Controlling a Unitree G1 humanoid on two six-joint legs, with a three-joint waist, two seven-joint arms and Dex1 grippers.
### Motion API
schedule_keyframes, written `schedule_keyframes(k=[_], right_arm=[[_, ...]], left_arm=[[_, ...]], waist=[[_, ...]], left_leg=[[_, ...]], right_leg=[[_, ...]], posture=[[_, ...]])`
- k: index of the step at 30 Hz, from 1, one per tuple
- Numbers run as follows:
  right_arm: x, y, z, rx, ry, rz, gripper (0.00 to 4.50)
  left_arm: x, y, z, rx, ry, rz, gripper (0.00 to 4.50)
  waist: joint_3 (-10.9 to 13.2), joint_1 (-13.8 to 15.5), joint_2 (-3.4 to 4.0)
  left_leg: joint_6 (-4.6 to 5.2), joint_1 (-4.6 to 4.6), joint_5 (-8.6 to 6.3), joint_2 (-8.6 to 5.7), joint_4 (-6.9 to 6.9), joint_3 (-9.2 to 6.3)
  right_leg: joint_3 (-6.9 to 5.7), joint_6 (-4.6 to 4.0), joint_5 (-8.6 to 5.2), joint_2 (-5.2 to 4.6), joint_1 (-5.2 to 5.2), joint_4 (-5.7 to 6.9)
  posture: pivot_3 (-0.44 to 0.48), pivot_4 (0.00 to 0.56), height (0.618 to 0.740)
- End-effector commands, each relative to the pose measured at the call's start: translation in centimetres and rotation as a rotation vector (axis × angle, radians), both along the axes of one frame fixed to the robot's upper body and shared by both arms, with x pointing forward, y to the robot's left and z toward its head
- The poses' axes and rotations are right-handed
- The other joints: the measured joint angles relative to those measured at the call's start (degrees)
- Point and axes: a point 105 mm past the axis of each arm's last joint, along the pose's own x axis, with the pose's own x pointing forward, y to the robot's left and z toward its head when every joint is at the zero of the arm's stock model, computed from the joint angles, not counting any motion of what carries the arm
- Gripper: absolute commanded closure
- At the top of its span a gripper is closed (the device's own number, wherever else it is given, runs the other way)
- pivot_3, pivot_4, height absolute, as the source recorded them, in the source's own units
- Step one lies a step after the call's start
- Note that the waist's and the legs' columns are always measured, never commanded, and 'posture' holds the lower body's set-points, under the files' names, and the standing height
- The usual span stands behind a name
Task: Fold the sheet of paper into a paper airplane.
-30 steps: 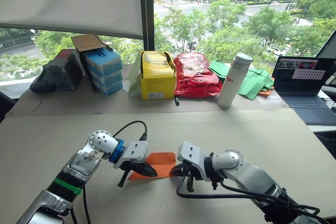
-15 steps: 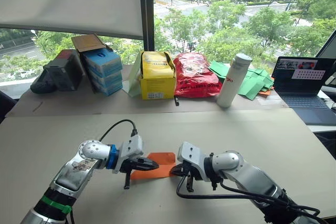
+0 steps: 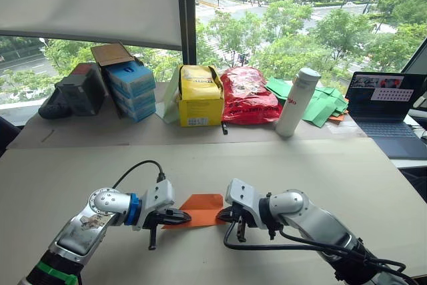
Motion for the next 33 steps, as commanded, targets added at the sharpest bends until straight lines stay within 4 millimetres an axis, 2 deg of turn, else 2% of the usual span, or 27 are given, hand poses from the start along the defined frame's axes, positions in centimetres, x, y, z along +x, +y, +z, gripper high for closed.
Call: schedule_keyframes(k=[1, 6, 10, 14, 18, 25, 32, 33], right_arm=[[0.3, 0.0, 0.5, 0.003, -0.020, -0.002, 4.50], [0.7, 0.1, 1.1, 0.016, -0.036, -0.010, 4.50], [1.0, 0.4, 2.7, 0.077, -0.042, -0.008, 3.28], [2.2, 0.5, 5.0, 0.161, -0.051, -0.034, 1.89], [3.2, 0.1, 4.9, 0.154, -0.048, -0.049, 0.55], [3.7, 0.0, 2.9, 0.148, 0.040, -0.016, 0.55], [3.0, 0.5, 2.9, 0.221, 0.076, 0.028, 0.55], [3.0, 0.5, 2.9, 0.221, 0.077, 0.027, 1.06]], left_arm=[[0.0, 0.3, -0.5, 0.004, -0.022, -0.007, 4.47], [-0.1, 0.9, -1.8, 0.006, -0.021, -0.001, 4.47], [-0.1, 1.0, -2.0, 0.003, -0.027, -0.003, 4.50], [-0.1, 1.2, -2.3, 0.003, -0.031, -0.006, 4.50], [-0.1, 1.3, -2.6, 0.007, -0.032, -0.009, 4.50], [-0.1, 1.3, -3.1, 0.006, -0.031, -0.013, 4.50], [-0.3, 1.5, -3.4, 0.009, -0.031, -0.015, 4.50], [-0.3, 1.5, -3.4, 0.009, -0.031, -0.015, 4.50]], waist=[[0.0, 0.1, 0.00], [0.0, 0.1, 0.01], [0.0, 0.1, 0.02], [0.0, 0.1, 0.04], [0.0, 0.1, 0.06], [-0.1, 0.0, 0.17], [-0.1, 0.0, 0.20], [-0.1, 0.0, 0.20]], left_leg=[[0.01, 0.00, 0.00, 0.00, 0.00, -0.01], [0.02, 0.03, -0.01, 0.00, -0.01, -0.01], [0.02, 0.04, -0.01, 0.00, -0.02, -0.01], [0.03, 0.05, -0.02, 0.00, -0.02, -0.01], [0.06, 0.12, -0.04, 0.00, -0.06, -0.02], [0.06, 0.11, -0.04, -0.01, -0.07, 0.00], [0.08, 0.10, -0.05, -0.01, -0.07, 0.00], [0.09, 0.10, -0.05, -0.01, -0.07, 0.00]], right_leg=[[-0.01, 0.00, 0.00, -0.01, 0.00, 0.00], [-0.02, 0.00, 0.00, -0.09, 0.02, 0.00], [-0.04, 0.00, 0.00, -0.11, 0.02, 0.01], [-0.03, -0.01, 0.01, -0.12, 0.02, 0.01], [-0.06, -0.01, 0.01, -0.13, 0.07, 0.01], [-0.05, -0.01, 0.01, -0.14, 0.06, 0.02], [-0.04, -0.01, 0.02, -0.14, 0.07, 0.02], [-0.04, -0.01, 0.02, -0.15, 0.07, 0.02]], posture=[[0.000, 0.150, 0.740], [0.000, 0.150, 0.740], [0.000, 0.150, 0.740], [0.000, 0.150, 0.740], [0.000, 0.150, 0.740], [0.000, 0.150, 0.740], [0.000, 0.150, 0.740], [0.000, 0.150, 0.740]])
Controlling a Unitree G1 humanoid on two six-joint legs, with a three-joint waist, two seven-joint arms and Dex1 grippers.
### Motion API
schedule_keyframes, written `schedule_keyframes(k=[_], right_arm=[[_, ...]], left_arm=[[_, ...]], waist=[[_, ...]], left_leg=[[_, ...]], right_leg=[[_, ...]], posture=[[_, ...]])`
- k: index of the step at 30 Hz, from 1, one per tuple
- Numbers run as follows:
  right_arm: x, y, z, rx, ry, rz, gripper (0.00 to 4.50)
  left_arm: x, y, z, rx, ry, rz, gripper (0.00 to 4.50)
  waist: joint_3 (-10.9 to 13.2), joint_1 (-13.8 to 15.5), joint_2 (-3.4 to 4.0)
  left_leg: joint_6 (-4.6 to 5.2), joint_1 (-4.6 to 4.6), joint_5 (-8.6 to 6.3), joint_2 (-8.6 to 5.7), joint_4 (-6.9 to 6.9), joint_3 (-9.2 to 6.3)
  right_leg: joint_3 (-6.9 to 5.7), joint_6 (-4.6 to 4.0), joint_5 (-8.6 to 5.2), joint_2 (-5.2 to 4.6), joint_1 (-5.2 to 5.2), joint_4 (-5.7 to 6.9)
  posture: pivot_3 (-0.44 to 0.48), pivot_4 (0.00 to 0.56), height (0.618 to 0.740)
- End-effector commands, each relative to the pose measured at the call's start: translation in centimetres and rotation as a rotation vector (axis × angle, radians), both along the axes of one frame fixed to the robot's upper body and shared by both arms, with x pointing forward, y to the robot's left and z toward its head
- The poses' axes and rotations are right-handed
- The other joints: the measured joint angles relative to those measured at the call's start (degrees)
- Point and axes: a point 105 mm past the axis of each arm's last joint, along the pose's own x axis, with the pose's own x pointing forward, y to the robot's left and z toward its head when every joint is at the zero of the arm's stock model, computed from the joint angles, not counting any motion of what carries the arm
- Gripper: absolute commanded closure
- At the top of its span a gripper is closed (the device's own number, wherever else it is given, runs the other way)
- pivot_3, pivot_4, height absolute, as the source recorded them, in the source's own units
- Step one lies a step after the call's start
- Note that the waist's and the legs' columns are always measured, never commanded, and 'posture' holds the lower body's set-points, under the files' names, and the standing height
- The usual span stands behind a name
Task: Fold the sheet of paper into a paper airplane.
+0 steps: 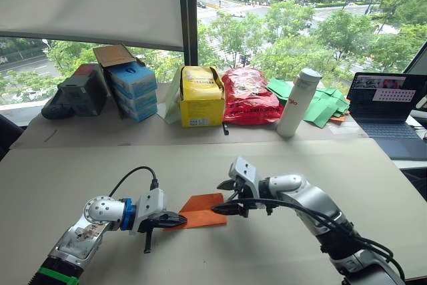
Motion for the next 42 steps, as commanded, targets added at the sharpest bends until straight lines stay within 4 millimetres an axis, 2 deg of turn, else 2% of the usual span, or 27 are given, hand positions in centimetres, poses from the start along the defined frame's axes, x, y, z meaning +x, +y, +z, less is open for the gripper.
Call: schedule_keyframes(k=[1, 10, 18, 24, 29, 35, 42], right_arm=[[-0.1, 0.0, 0.9, 0.049, -0.027, 0.015, 1.28], [-0.4, 0.0, 0.7, 0.078, -0.080, 0.020, 4.45], [-3.0, 0.3, 1.4, 0.120, -0.372, 0.120, 4.45], [-3.7, -0.2, -1.4, -0.046, -0.579, 0.206, 4.45], [-3.2, -0.8, -3.6, -0.160, -0.585, 0.207, 4.45], [-3.2, -1.0, -4.5, -0.196, -0.549, 0.204, 4.45], [-3.4, -1.4, -4.8, -0.220, -0.504, 0.194, 4.45]], left_arm=[[-0.6, 0.8, -2.1, 0.064, 0.071, 0.029, 4.50], [-0.5, 0.4, -0.9, 0.067, 0.063, 0.018, 4.50], [0.0, 0.8, -0.3, 0.085, 0.068, 0.016, 4.50], [0.6, 1.8, -0.7, 0.102, 0.073, 0.016, 4.50], [1.0, 1.5, 0.9, 0.058, 0.059, 0.011, 4.50], [1.9, 0.9, 3.6, 0.022, 0.006, 0.008, 4.50], [0.7, -2.3, 5.1, -0.045, 0.023, -0.069, 4.50]], waist=[[0.0, 0.0, 0.00], [0.0, -0.1, 0.04], [0.0, -0.1, 0.06], [0.0, -0.1, 0.06], [0.0, -0.1, 0.06], [0.0, -0.1, 0.05], [0.0, -0.1, 0.05]], left_leg=[[0.00, 0.01, 0.00, 0.00, 0.00, 0.00], [-0.01, -0.01, 0.00, 0.01, -0.02, -0.01], [-0.02, -0.01, 0.01, 0.01, -0.03, 0.00], [-0.05, 0.03, 0.03, 0.00, -0.03, 0.03], [-0.09, 0.06, 0.05, 0.02, -0.03, 0.08], [-0.09, 0.06, 0.05, 0.04, -0.02, 0.07], [-0.09, 0.07, 0.05, 0.03, -0.01, 0.07]], right_leg=[[0.00, 0.00, 0.00, 0.00, 0.01, 0.00], [-0.01, 0.00, 0.00, -0.02, -0.02, -0.01], [0.00, 0.00, 0.00, 0.03, -0.03, -0.01], [0.02, 0.01, -0.02, 0.08, -0.01, -0.02], [0.06, 0.01, -0.02, 0.14, 0.01, 0.00], [0.08, 0.00, -0.02, 0.16, 0.01, 0.01], [0.10, 0.00, -0.02, 0.16, 0.04, 0.01]], posture=[[0.000, 0.150, 0.740], [0.000, 0.150, 0.740], [0.000, 0.150, 0.740], [0.000, 0.150, 0.740], [0.000, 0.150, 0.740], [0.000, 0.150, 0.740], [0.000, 0.150, 0.740]])
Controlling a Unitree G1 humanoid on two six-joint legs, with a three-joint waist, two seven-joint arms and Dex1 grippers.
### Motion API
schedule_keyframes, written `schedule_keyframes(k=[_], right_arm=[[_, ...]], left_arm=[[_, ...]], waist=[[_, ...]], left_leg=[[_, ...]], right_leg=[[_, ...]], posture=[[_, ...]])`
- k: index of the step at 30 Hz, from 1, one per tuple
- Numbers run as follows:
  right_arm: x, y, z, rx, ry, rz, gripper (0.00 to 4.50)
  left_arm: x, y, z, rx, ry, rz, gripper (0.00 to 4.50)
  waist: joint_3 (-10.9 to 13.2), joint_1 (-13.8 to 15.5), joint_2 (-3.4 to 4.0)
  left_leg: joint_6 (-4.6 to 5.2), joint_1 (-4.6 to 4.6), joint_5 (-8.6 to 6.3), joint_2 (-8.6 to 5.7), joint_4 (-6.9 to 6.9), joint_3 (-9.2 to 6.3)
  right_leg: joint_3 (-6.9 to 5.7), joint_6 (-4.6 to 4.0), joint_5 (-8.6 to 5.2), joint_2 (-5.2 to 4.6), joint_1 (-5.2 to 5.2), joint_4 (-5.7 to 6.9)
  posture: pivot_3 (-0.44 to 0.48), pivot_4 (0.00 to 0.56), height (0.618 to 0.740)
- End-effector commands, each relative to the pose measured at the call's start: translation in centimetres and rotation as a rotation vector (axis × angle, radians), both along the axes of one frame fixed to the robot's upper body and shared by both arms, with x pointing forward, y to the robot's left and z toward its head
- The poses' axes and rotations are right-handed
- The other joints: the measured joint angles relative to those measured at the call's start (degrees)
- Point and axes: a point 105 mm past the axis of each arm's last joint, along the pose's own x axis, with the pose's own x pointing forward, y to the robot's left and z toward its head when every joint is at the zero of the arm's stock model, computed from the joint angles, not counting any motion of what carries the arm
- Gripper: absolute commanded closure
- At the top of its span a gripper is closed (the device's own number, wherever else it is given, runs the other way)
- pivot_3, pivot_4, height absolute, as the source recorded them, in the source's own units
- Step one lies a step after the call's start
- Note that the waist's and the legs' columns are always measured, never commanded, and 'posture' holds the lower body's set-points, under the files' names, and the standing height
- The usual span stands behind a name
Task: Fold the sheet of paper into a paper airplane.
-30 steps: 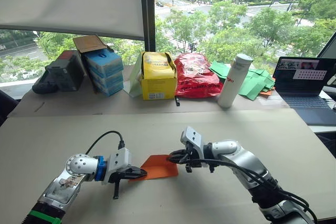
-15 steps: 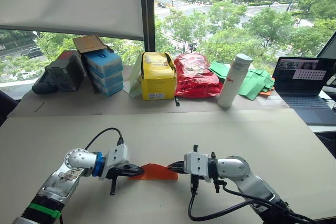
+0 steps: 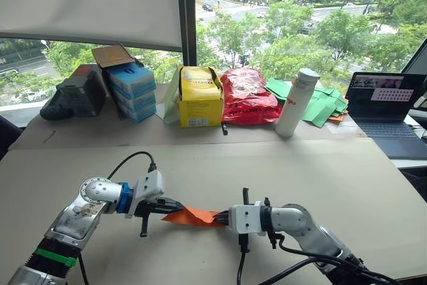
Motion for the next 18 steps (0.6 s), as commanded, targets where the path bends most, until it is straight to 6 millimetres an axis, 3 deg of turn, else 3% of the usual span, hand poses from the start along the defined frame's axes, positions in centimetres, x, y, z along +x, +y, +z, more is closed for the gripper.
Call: schedule_keyframes(k=[1, 12, 18], right_arm=[[0.2, -1.1, -1.5, -0.070, 0.055, -0.048, 4.45], [0.3, -0.9, -1.4, -0.080, 0.054, -0.044, 4.45], [0.2, -0.6, -1.1, -0.086, 0.057, -0.029, 4.45]], left_arm=[[-0.7, -1.9, 1.5, -0.046, -0.014, -0.044, 4.50], [-0.3, -1.8, 3.9, -0.029, -0.045, -0.018, 4.50], [-1.2, -3.7, 0.9, 0.008, -0.012, -0.058, 4.50]], waist=[[0.0, 0.0, 0.00], [0.0, 0.0, -0.01], [0.0, 0.0, -0.01]], left_leg=[[0.00, 0.00, 0.00, 0.00, 0.00, 0.00], [-0.02, 0.04, 0.01, -0.01, 0.00, -0.01], [-0.31, 0.05, 0.18, -0.01, 0.00, 0.01]], right_leg=[[0.00, 0.00, 0.00, 0.00, 0.01, 0.00], [0.02, 0.00, 0.00, 0.03, 0.04, -0.01], [0.05, 0.00, 0.00, 0.05, 0.05, 0.00]], posture=[[0.000, 0.150, 0.740], [0.000, 0.150, 0.740], [0.000, 0.150, 0.740]])
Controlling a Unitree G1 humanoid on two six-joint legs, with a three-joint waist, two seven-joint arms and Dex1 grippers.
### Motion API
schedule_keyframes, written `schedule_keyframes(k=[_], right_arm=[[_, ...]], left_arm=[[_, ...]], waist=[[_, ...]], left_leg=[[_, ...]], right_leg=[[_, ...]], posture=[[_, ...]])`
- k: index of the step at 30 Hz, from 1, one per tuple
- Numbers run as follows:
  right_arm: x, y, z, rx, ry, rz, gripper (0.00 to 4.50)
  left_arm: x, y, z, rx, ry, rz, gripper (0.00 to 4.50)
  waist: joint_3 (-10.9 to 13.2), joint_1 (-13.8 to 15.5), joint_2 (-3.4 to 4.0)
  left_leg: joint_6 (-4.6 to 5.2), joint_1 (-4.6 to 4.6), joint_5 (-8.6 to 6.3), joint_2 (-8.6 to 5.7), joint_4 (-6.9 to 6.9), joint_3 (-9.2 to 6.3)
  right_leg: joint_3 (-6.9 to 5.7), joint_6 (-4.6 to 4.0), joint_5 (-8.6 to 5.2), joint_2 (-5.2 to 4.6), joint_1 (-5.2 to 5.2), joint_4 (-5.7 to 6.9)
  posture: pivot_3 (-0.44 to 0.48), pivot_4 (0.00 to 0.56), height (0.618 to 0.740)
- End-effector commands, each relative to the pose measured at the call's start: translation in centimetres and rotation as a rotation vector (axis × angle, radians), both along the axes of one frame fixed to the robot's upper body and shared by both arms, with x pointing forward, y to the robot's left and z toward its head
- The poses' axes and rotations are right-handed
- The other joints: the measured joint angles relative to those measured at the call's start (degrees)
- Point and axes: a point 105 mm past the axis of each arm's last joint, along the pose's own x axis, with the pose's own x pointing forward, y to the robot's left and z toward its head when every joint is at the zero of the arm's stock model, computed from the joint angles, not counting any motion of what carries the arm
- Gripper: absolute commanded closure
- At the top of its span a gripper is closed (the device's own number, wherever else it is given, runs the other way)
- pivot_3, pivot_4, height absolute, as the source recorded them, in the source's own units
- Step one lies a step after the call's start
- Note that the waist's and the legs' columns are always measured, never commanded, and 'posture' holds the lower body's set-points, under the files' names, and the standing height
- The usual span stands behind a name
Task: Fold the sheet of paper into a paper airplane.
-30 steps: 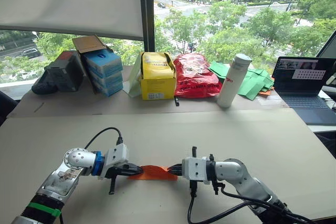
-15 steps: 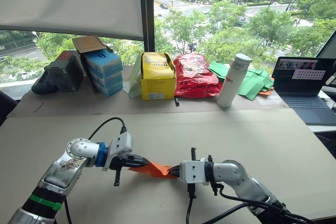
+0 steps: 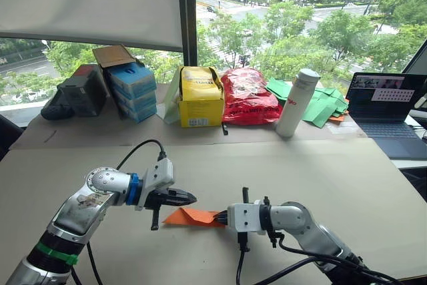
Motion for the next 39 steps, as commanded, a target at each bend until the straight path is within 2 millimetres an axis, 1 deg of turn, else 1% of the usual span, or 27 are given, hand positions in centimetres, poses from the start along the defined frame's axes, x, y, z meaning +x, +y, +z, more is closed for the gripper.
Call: schedule_keyframes(k=[1, 3, 8, 10, 13, 17, 20, 22, 24, 25, 28, 30, 31, 32, 33, 34, 36, 39], right_arm=[[0.0, -0.7, -1.3, -0.062, 0.052, -0.034, 4.45], [0.0, -0.7, -1.0, -0.067, 0.053, -0.033, 4.45], [-0.1, -0.4, -0.6, -0.072, 0.053, -0.027, 4.45], [-0.2, -0.4, -0.5, -0.077, 0.047, -0.024, 4.45], [-0.2, -0.5, -0.4, -0.085, 0.045, -0.021, 4.45], [-0.2, -0.5, -0.4, -0.101, 0.040, -0.012, 4.45], [-0.4, -0.6, -0.2, -0.107, 0.050, 0.003, 3.56], [-0.7, -0.6, 0.3, -0.101, 0.074, 0.007, 2.86], [-0.9, -0.8, 1.1, -0.081, 0.117, 0.005, 2.20], [-1.0, -0.8, 1.9, -0.050, 0.157, 0.005, 1.89], [-0.9, -0.3, 5.0, 0.079, 0.257, -0.001, 1.89], [-0.6, 0.2, 6.6, 0.147, 0.293, -0.006, 1.89], [-0.5, 0.4, 7.1, 0.170, 0.311, -0.007, 1.89], [0.1, 0.9, 7.5, 0.194, 0.316, -0.029, 1.89], [0.5, 1.3, 7.7, 0.209, 0.318, -0.047, 2.44], [0.9, 1.6, 7.4, 0.198, 0.312, -0.060, 2.70], [1.4, 2.1, 6.5, 0.159, 0.294, -0.078, 3.41], [1.1, 2.8, 5.2, 0.117, 0.305, -0.066, 4.47]], left_arm=[[-0.5, -0.4, -1.4, 0.050, -0.018, -0.025, 4.50], [-0.7, 0.0, -2.6, 0.087, 0.001, -0.021, 4.50], [-0.2, 1.4, -4.5, 0.146, 0.004, 0.012, 4.50], [0.0, 1.7, -4.8, 0.147, 0.004, 0.024, 4.50], [0.2, 1.5, -4.4, 0.111, 0.010, 0.042, 4.50], [0.2, 2.1, -5.0, 0.147, 0.002, 0.045, 4.50], [-0.1, 2.1, -5.3, 0.143, 0.013, 0.044, 4.50], [-0.2, 2.1, -5.4, 0.143, 0.015, 0.043, 4.50], [-0.2, 1.9, -5.4, 0.139, 0.016, 0.042, 4.50], [-0.3, 1.9, -5.4, 0.138, 0.016, 0.042, 4.50], [-0.2, 1.8, -5.3, 0.131, 0.014, 0.049, 4.50], [-0.2, 1.8, -5.3, 0.127, 0.013, 0.054, 4.50], [-0.2, 1.8, -5.3, 0.126, 0.013, 0.055, 4.50], [-0.2, 1.8, -5.3, 0.124, 0.013, 0.056, 4.50], [-0.2, 1.8, -5.3, 0.123, 0.013, 0.058, 4.50], [-0.2, 1.8, -5.3, 0.123, 0.013, 0.059, 4.50], [-0.2, 1.8, -5.3, 0.122, 0.012, 0.060, 4.50], [-0.2, 1.8, -5.2, 0.120, 0.010, 0.067, 4.50]], waist=[[0.0, 0.0, 0.00], [0.0, 0.0, 0.00], [0.0, 0.0, 0.00], [0.0, 0.0, 0.00], [0.0, 0.0, 0.00], [0.0, 0.1, 0.00], [0.0, 0.0, 0.01], [0.0, 0.0, 0.00], [0.0, 0.1, 0.00], [0.0, 0.1, 0.00], [0.0, 0.1, 0.00], [0.0, -0.1, 0.01], [0.0, -0.2, 0.01], [0.0, -0.1, 0.01], [0.0, -0.1, 0.01], [0.0, -0.1, 0.01], [0.0, -0.1, 0.01], [0.0, 0.0, 0.01]], left_leg=[[0.00, -0.01, 0.00, 0.00, 0.00, 0.00], [0.03, 0.00, -0.02, 0.01, -0.02, 0.02], [0.31, 0.00, -0.18, 0.01, -0.01, 0.01], [0.31, 0.00, -0.18, 0.01, 0.00, 0.01], [0.31, -0.01, -0.18, 0.00, 0.00, 0.02], [0.31, -0.01, -0.18, 0.00, 0.00, 0.02], [0.32, 0.00, -0.18, 0.00, 0.00, 0.02], [0.32, 0.00, -0.19, 0.00, 0.00, 0.02], [0.32, 0.00, -0.19, 0.01, 0.00, 0.01], [0.33, 0.00, -0.19, 0.01, 0.00, 0.01], [0.36, -0.04, -0.21, 0.01, 0.01, 0.01], [0.36, -0.04, -0.21, 0.02, 0.00, -0.01], [0.36, -0.03, -0.21, 0.04, -0.01, -0.01], [0.35, -0.03, -0.21, 0.05, -0.01, -0.03], [0.35, -0.03, -0.20, 0.05, -0.02, -0.05], [0.35, -0.03, -0.20, 0.05, -0.03, -0.06], [0.35, -0.06, -0.20, 0.02, -0.03, -0.05], [0.34, -0.11, -0.20, -0.03, -0.01, -0.04]], right_leg=[[0.01, 0.00, 0.00, 0.02, -0.01, 0.00], [0.06, -0.01, 0.00, 0.05, -0.04, 0.01], [0.05, -0.01, 0.00, 0.02, -0.04, -0.01], [0.04, -0.01, 0.00, 0.02, -0.05, 0.00], [0.04, -0.01, 0.00, 0.00, -0.05, 0.00], [0.04, -0.01, 0.00, 0.00, -0.04, 0.00], [0.04, -0.01, 0.00, -0.01, -0.03, -0.01], [0.04, -0.01, 0.00, -0.01, -0.03, -0.01], [0.03, -0.01, 0.00, -0.01, -0.03, -0.01], [0.03, -0.01, 0.00, -0.01, -0.04, -0.01], [0.02, -0.01, 0.00, -0.03, -0.04, -0.02], [0.02, -0.01, 0.01, -0.05, -0.08, 0.00], [0.03, -0.02, 0.01, -0.05, -0.08, 0.02], [0.02, -0.03, 0.02, -0.04, -0.09, 0.01], [-0.01, -0.04, 0.01, -0.04, -0.09, 0.02], [-0.02, -0.05, 0.01, -0.04, -0.09, 0.02], [-0.03, -0.05, 0.01, -0.07, -0.10, 0.01], [-0.06, -0.03, 0.01, -0.13, -0.11, -0.01]], posture=[[0.000, 0.150, 0.740], [0.000, 0.150, 0.740], [0.000, 0.150, 0.740], [0.000, 0.150, 0.740], [0.000, 0.150, 0.740], [0.000, 0.150, 0.740], [0.000, 0.150, 0.740], [0.000, 0.150, 0.740], [0.000, 0.150, 0.740], [0.000, 0.150, 0.740], [0.000, 0.150, 0.740], [0.000, 0.150, 0.740], [0.000, 0.150, 0.740], [0.000, 0.150, 0.740], [0.000, 0.150, 0.740], [0.000, 0.150, 0.740], [0.000, 0.150, 0.740], [0.000, 0.150, 0.740]])
